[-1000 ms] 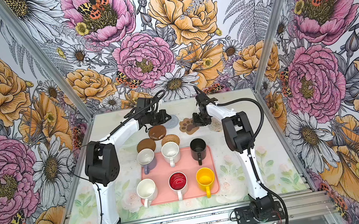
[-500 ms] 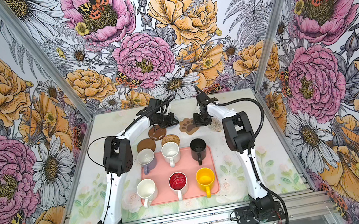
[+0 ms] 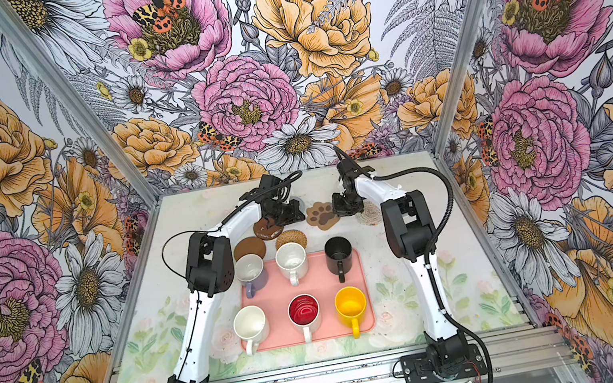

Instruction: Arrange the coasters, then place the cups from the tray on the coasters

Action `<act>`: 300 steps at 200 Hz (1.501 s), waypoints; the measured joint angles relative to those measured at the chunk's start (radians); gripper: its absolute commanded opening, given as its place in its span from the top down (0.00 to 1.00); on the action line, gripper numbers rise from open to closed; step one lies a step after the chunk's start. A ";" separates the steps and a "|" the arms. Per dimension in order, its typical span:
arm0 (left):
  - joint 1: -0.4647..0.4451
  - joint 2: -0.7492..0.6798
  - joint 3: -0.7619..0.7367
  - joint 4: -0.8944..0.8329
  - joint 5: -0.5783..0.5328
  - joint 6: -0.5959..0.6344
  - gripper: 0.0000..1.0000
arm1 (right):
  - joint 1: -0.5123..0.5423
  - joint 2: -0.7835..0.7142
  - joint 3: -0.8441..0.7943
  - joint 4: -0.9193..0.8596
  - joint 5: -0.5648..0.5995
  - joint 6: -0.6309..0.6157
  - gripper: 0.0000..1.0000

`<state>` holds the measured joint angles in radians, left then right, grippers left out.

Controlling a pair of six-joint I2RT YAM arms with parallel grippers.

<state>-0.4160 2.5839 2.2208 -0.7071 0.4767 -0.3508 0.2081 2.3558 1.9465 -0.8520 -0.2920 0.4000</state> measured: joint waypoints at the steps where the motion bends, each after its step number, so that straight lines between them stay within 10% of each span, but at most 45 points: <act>1: 0.000 0.001 0.001 0.000 0.000 -0.001 1.00 | 0.000 -0.001 0.000 -0.001 0.000 0.000 1.00; 300: -0.063 0.164 0.270 0.000 0.029 -0.089 1.00 | -0.011 -0.082 -0.117 -0.004 0.001 0.003 1.00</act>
<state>-0.4793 2.7476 2.4912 -0.7067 0.5060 -0.4397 0.1970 2.2738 1.8294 -0.8558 -0.2913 0.4034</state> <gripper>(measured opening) 0.048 0.049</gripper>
